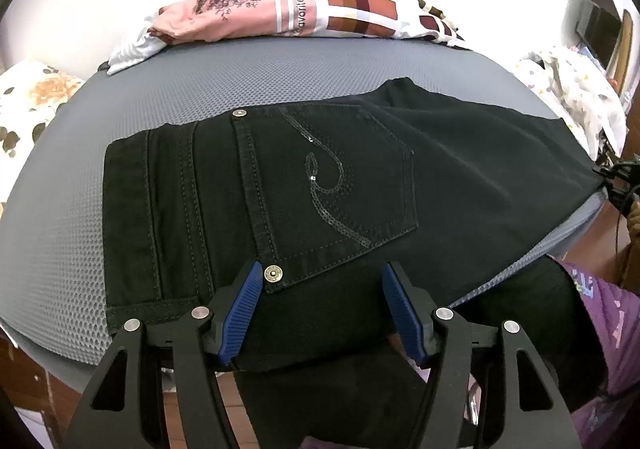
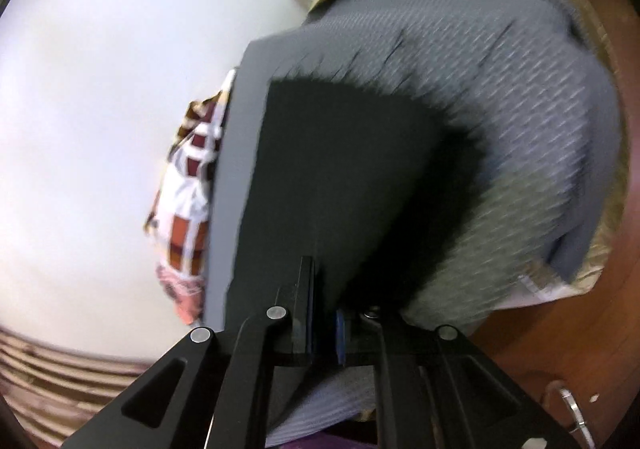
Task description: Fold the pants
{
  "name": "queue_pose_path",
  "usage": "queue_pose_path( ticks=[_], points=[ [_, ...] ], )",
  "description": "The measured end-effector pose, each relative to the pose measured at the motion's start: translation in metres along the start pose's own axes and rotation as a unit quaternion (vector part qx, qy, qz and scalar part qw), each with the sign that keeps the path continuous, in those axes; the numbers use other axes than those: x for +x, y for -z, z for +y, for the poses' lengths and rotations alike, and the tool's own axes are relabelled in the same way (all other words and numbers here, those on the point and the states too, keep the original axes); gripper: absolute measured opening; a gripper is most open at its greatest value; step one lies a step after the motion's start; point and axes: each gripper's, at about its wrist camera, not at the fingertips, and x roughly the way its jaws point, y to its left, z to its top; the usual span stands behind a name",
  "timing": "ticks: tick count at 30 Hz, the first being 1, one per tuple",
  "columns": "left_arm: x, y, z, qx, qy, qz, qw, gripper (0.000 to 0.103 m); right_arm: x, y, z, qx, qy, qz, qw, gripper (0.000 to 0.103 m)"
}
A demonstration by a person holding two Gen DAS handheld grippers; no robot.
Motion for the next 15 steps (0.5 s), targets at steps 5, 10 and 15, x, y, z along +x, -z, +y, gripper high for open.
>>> queue_pose_path(
  ticks=[5, 10, 15],
  points=[
    [0.0, 0.001, 0.0, 0.004, 0.0, -0.002, 1.0, 0.063, -0.017, -0.004, 0.001, -0.027, 0.029, -0.014, 0.999, 0.003],
    [0.0, 0.001, -0.002, 0.007, -0.002, -0.002, 1.0, 0.064, -0.022, -0.011, -0.006, -0.023, 0.024, -0.021, 0.999, 0.003],
    [-0.004, -0.002, -0.003, 0.002, 0.002, -0.004, 1.0, 0.064, -0.033, -0.012, -0.001, -0.025, 0.049, -0.036, 0.998, 0.004]
  ],
)
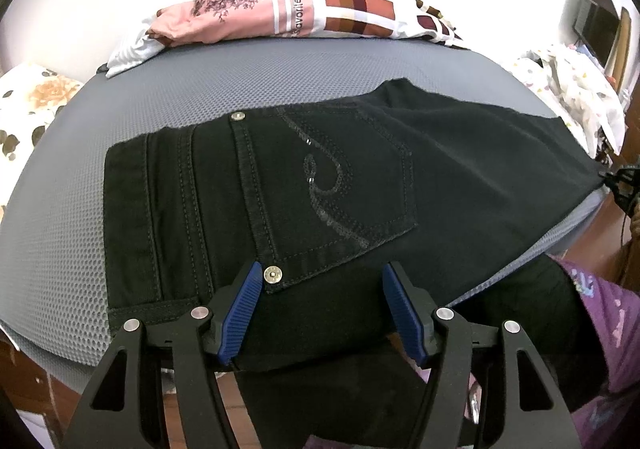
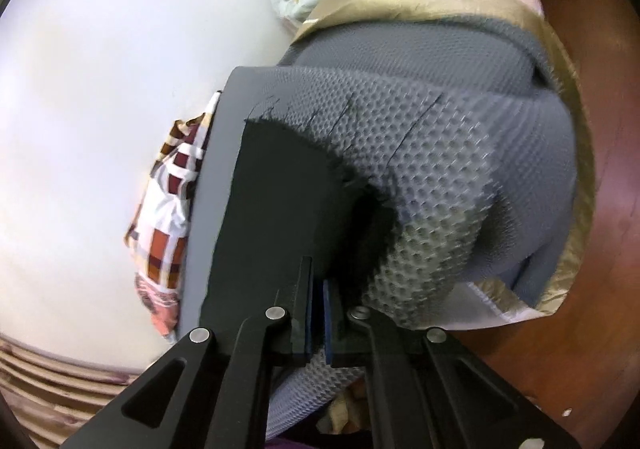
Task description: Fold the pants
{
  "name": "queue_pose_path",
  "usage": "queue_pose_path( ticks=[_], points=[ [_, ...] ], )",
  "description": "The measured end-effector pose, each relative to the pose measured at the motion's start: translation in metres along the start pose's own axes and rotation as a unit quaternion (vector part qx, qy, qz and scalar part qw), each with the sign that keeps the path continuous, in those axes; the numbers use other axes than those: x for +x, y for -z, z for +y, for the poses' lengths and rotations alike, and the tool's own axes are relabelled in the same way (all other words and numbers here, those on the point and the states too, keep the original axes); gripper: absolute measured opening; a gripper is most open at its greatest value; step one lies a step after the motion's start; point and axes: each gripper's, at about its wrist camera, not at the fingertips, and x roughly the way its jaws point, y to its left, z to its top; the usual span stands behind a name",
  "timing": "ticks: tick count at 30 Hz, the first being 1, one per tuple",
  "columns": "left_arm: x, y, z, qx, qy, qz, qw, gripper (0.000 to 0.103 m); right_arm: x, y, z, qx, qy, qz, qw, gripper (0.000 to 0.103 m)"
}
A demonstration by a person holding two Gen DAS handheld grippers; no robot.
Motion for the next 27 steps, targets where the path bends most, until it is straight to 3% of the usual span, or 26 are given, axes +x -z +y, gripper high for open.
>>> queue_pose_path(
  ticks=[3, 5, 9, 11, 13, 15, 17, 21, 24, 27],
  points=[
    [-0.018, -0.009, -0.003, 0.002, -0.004, -0.031, 0.9995, 0.064, -0.017, 0.001, 0.009, -0.004, 0.058, -0.024, 0.998, 0.008],
    [-0.032, -0.017, -0.002, -0.002, -0.006, -0.051, 0.9987, 0.064, -0.029, 0.001, 0.02, -0.007, 0.065, -0.045, 0.997, 0.01],
    [-0.05, -0.027, 0.013, -0.034, -0.024, -0.07, 0.9967, 0.069, -0.032, 0.009, 0.07, -0.065, -0.016, -0.027, 0.997, 0.012],
    [-0.055, -0.028, 0.03, -0.069, -0.028, -0.074, 0.9945, 0.069, -0.015, 0.023, 0.107, -0.116, -0.052, 0.015, 0.992, 0.019],
    [-0.058, -0.027, 0.046, -0.101, -0.029, -0.07, 0.992, 0.069, 0.004, 0.043, 0.139, -0.175, -0.056, 0.056, 0.981, 0.028],
    [-0.062, -0.02, 0.066, -0.143, -0.03, -0.062, 0.9874, 0.069, 0.029, 0.072, 0.17, -0.233, -0.068, 0.109, 0.964, 0.028],
    [-0.065, -0.011, 0.078, -0.167, -0.036, -0.059, 0.9836, 0.069, 0.057, 0.117, 0.204, -0.295, -0.09, 0.172, 0.935, 0.028],
    [-0.063, 0.005, 0.101, -0.204, -0.053, -0.036, 0.9769, 0.069, 0.108, 0.194, 0.243, -0.357, -0.118, 0.272, 0.886, 0.028],
    [-0.064, 0.012, 0.11, -0.215, -0.071, -0.028, 0.9736, 0.069, 0.137, 0.247, 0.264, -0.415, -0.107, 0.309, 0.849, 0.028],
    [-0.062, 0.019, 0.116, -0.224, -0.072, -0.014, 0.9719, 0.069, 0.158, 0.28, 0.274, -0.444, -0.093, 0.34, 0.824, 0.028]
  ],
)
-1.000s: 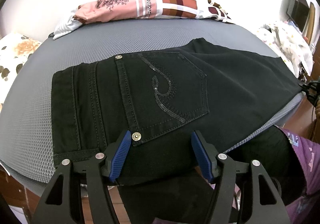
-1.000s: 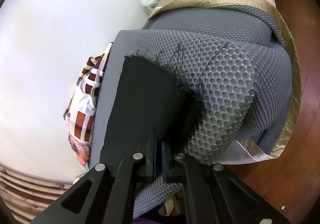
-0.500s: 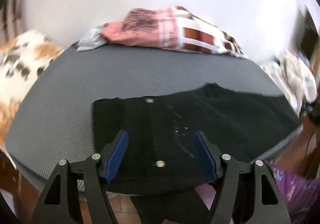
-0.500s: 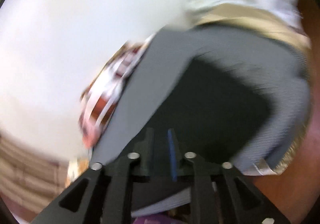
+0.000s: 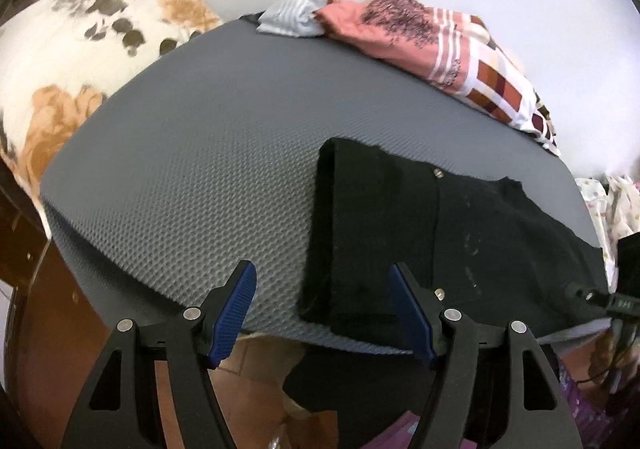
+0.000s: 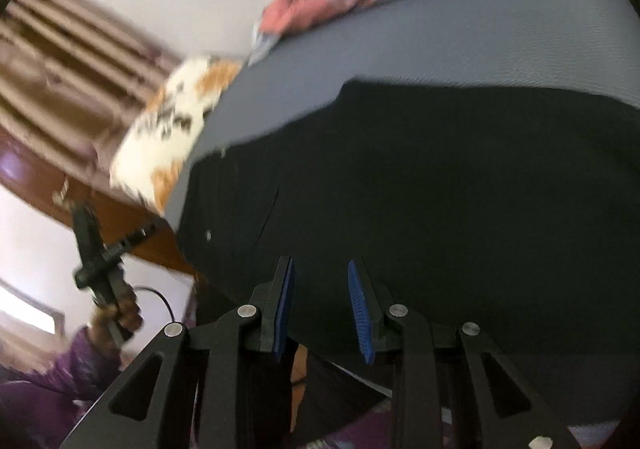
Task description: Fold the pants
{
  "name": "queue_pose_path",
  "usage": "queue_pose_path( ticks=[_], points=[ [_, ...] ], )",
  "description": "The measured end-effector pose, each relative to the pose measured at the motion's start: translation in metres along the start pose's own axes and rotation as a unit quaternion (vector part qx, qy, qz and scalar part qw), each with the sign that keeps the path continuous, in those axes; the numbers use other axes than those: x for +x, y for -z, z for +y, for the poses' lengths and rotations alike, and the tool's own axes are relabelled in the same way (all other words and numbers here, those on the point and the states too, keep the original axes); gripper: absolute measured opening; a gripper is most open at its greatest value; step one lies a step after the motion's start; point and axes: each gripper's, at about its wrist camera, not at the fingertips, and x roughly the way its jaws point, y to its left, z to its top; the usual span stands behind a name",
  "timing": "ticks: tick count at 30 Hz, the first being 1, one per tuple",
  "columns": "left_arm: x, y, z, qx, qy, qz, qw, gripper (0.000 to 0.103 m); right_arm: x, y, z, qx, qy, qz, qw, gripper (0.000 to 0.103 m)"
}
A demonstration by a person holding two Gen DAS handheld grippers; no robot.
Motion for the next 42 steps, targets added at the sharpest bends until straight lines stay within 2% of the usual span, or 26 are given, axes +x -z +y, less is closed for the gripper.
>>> queue_pose_path(
  ticks=[4, 5, 7, 9, 13, 16, 19, 22, 27, 32, 34, 35, 37, 38, 40, 42],
  points=[
    [0.013, 0.004, 0.003, 0.003, 0.005, 0.032, 0.9995, 0.069, 0.038, 0.017, 0.02, -0.037, -0.005, 0.078, 0.996, 0.028],
    [0.016, 0.004, 0.003, 0.003, 0.007, 0.037, 0.9993, 0.069, 0.04, 0.018, 0.029, -0.054, 0.001, 0.078, 0.995, 0.03],
    [0.018, 0.005, 0.0, 0.005, 0.013, 0.04, 0.9991, 0.069, 0.035, 0.017, 0.034, -0.062, -0.017, 0.078, 0.995, 0.032],
    [0.015, 0.004, -0.006, 0.016, 0.011, 0.029, 0.9994, 0.069, 0.02, 0.012, 0.03, -0.054, -0.032, 0.051, 0.997, 0.032],
    [0.009, -0.001, -0.016, 0.036, 0.005, 0.002, 0.9993, 0.069, -0.02, -0.013, 0.01, -0.026, -0.023, -0.02, 0.999, 0.032],
    [0.019, -0.001, -0.018, 0.035, 0.006, 0.016, 0.9992, 0.069, -0.034, -0.039, 0.002, -0.045, 0.013, -0.04, 0.998, 0.032],
    [0.028, 0.002, -0.019, 0.033, 0.005, 0.037, 0.9988, 0.069, -0.027, -0.073, 0.004, -0.085, 0.051, -0.052, 0.994, 0.032],
    [0.027, 0.002, -0.02, 0.034, 0.003, 0.034, 0.9988, 0.069, -0.009, -0.109, 0.006, -0.121, 0.067, -0.041, 0.989, 0.032],
    [0.029, 0.002, -0.022, 0.033, -0.005, 0.037, 0.9988, 0.069, 0.037, -0.141, 0.0, -0.167, 0.092, 0.003, 0.982, 0.032],
    [0.03, 0.003, -0.02, 0.029, -0.006, 0.037, 0.9989, 0.074, 0.071, -0.154, -0.008, -0.188, 0.082, 0.048, 0.977, 0.032],
    [0.032, 0.003, -0.019, 0.027, -0.005, 0.038, 0.9989, 0.075, 0.078, -0.153, -0.005, -0.199, 0.059, 0.07, 0.976, 0.032],
    [0.033, 0.003, -0.018, 0.026, -0.005, 0.037, 0.9989, 0.076, 0.081, -0.152, -0.001, -0.21, 0.056, 0.074, 0.973, 0.032],
    [0.034, 0.004, -0.017, 0.024, -0.005, 0.038, 0.999, 0.078, 0.087, -0.147, 0.008, -0.246, 0.091, 0.079, 0.962, 0.024],
    [0.035, 0.004, -0.016, 0.022, -0.005, 0.039, 0.999, 0.079, 0.088, -0.147, 0.009, -0.251, 0.097, 0.077, 0.96, 0.022],
    [0.036, 0.004, -0.014, 0.017, -0.003, 0.039, 0.9991, 0.081, 0.085, -0.15, 0.011, -0.247, 0.109, 0.058, 0.961, 0.008],
    [0.037, 0.004, -0.011, 0.013, -0.004, 0.037, 0.9992, 0.082, 0.082, -0.154, 0.013, -0.242, 0.126, 0.031, 0.962, 0.007]
  ],
)
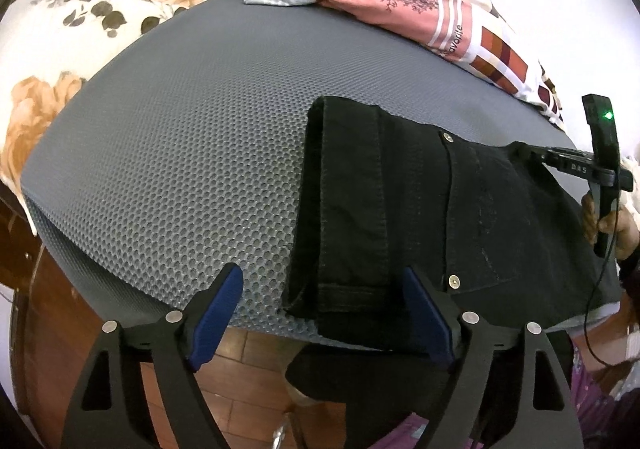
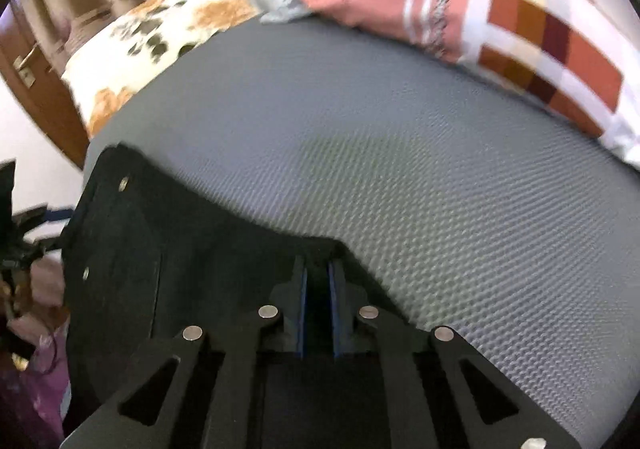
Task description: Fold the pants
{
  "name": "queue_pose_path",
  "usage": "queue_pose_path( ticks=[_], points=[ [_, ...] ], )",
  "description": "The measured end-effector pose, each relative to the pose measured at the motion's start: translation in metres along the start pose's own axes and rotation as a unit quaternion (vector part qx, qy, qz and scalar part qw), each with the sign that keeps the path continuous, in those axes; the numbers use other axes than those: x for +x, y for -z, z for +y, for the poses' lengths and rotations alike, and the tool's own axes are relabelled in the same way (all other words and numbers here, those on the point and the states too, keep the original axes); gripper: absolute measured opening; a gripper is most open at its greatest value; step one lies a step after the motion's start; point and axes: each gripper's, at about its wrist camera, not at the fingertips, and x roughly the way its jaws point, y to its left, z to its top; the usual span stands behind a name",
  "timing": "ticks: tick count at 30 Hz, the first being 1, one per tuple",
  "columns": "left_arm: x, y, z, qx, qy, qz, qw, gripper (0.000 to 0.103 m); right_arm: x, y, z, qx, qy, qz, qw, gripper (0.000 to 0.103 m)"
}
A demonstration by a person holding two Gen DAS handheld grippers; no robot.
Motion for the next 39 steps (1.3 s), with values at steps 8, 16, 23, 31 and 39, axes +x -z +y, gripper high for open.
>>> queue_pose_path(
  ticks=[8, 16, 23, 31, 39],
  points=[
    [-0.012, 0.006, 0.017, -0.023, 0.005, 0.03, 0.9993, 0.082, 0.01, 0.011, -0.031, 0.093, -0.035, -0.037, 0.994, 0.007],
    [-0.001, 0.008, 0.005, -0.072, 0.124, 0.073, 0.9869, 0.07, 0.01, 0.013, -0.037, 0.106, -0.054, -0.042, 0.992, 0.008],
    [-0.006, -0.004, 0.002, -0.069, 0.06, 0.048, 0.9946, 0.021, 0.01, 0.012, -0.033, 0.104, -0.043, -0.047, 0.993, 0.008],
    [0.01, -0.003, 0.002, -0.008, 0.004, 0.018, 0.9998, 0.019, 0.005, 0.012, -0.027, 0.095, -0.015, -0.062, 0.993, 0.011],
    [0.004, -0.003, -0.009, 0.019, -0.055, -0.008, 0.9983, 0.055, 0.005, 0.011, -0.044, 0.131, -0.041, -0.066, 0.988, 0.036]
  ],
)
